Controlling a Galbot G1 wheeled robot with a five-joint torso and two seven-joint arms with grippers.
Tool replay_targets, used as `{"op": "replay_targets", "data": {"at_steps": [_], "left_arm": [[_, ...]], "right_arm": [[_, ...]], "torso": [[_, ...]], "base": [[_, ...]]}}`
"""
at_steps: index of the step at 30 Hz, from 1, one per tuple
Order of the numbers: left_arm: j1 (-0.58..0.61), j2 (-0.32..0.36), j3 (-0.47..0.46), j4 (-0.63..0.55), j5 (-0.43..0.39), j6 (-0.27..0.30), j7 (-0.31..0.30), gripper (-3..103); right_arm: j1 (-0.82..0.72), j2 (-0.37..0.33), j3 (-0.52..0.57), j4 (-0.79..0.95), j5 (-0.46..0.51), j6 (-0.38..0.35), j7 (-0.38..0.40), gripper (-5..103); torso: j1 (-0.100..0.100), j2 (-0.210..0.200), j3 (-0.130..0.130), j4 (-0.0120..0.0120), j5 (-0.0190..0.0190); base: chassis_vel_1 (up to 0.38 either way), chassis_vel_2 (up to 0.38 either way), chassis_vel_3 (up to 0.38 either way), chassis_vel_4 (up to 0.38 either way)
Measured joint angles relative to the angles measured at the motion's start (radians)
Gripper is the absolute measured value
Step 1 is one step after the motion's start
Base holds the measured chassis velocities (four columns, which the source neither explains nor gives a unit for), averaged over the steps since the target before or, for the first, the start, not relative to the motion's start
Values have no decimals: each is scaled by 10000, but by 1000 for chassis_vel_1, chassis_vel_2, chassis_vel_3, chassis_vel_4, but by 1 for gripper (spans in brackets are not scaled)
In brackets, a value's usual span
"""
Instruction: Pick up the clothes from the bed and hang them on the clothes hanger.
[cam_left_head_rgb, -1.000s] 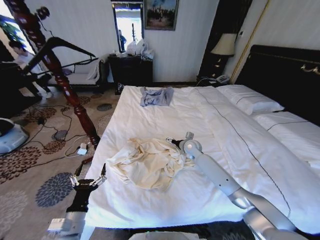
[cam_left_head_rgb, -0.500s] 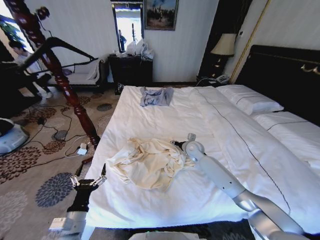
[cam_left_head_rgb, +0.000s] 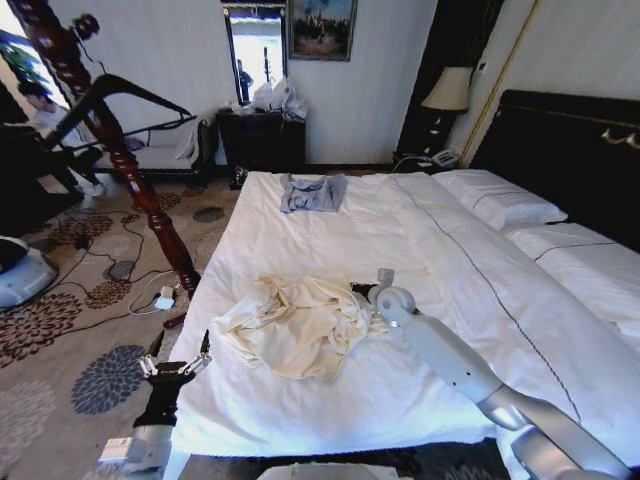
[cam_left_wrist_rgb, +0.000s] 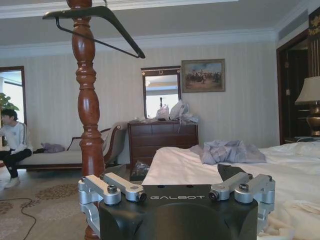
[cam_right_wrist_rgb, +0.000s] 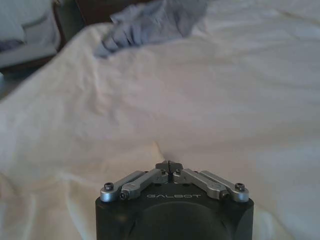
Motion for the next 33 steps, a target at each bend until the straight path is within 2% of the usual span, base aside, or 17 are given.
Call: {"op": "replay_targets", "data": {"at_steps": [6, 10, 11, 13, 15, 17, 18, 19, 20, 23, 24, 26, 28, 29, 30, 32, 33], "left_arm": [[-35, -28, 5, 94, -1, -12, -19, 100], [-50, -56, 31, 177, 22, -35, -31, 100], [-53, -68, 41, 203, 39, -37, -36, 100], [-63, -92, 57, 256, 84, -40, -45, 100], [-72, -115, 70, 281, 122, -42, -52, 100], [-75, -132, 75, 282, 136, -44, -54, 100], [-76, -141, 76, 282, 145, -43, -56, 100], [-76, -148, 75, 282, 150, -44, -56, 100], [-77, -154, 68, 282, 150, -43, -57, 100], [-83, -162, 32, 284, 145, -44, -60, 100], [-87, -166, 15, 308, 142, -47, -63, 100], [-89, -173, 8, 335, 141, -54, -64, 100], [-110, -198, 10, 387, 145, -65, -67, 100], [-124, -210, 21, 398, 152, -67, -66, 100], [-143, -227, 43, 416, 168, -67, -67, 100], [-159, -235, 56, 423, 185, -67, -68, 100], [-177, -244, 72, 432, 201, -68, -68, 100]], "right_arm": [[116, -104, 159, 88, -39, 241, -445, 0], [158, -115, 134, 44, 433, -187, 12, 0], [207, -95, 88, -3, 749, -521, 262, 0], [377, 0, 19, -124, 1454, -1217, 578, 5], [617, 190, -34, -359, 2042, -1678, 800, 16], [755, 317, -93, -555, 2192, -1770, 875, 16], [848, 420, -154, -707, 2211, -1794, 882, 27], [927, 510, -216, -852, 2202, -1796, 849, 27], [982, 574, -257, -963, 2184, -1796, 787, 37], [1036, 633, -324, -1080, 2114, -1788, 685, 37], [1055, 645, -368, -1139, 2006, -1771, 603, 48], [1069, 652, -404, -1192, 1896, -1728, 527, 48], [1113, 687, -479, -1314, 1613, -1573, 373, 65], [1135, 706, -503, -1367, 1493, -1514, 316, 65], [1173, 735, -540, -1449, 1297, -1405, 223, 70], [1212, 765, -571, -1539, 1107, -1300, 136, 70], [1262, 802, -601, -1647, 917, -1194, 51, 81]], "torso": [[0, 0, 0, 0, -2], [0, 0, 0, -1, -1], [0, 0, 0, -2, -1], [0, -1, 0, -2, 0], [0, 0, 0, -1, -1], [0, 0, 0, 3, -2], [0, -1, 0, 3, -2], [0, -1, 0, 3, -1], [1, -1, 0, 2, -1], [0, 0, 0, 0, -1], [0, -1, 0, 0, -1], [0, -1, 0, -1, -1], [0, -1, 0, -1, -1], [1, -1, 0, -1, -1], [1, 0, 0, 0, -1], [1, -1, 0, -1, -1], [0, -1, 0, -1, -1]], "base": [[0, 0, 0, 0], [0, 0, 0, 0], [0, 0, 0, 0], [0, 0, 0, 0], [0, 0, 0, 0], [0, 0, 0, 0], [0, 0, 0, 0], [0, 0, 0, 0], [0, 0, 0, 0], [0, 0, 0, 0], [0, 0, 0, 0], [0, 0, 0, 0], [0, 0, 0, 0], [0, 0, 0, 0], [0, 0, 0, 0], [0, 0, 0, 0], [0, 0, 0, 0]]}}
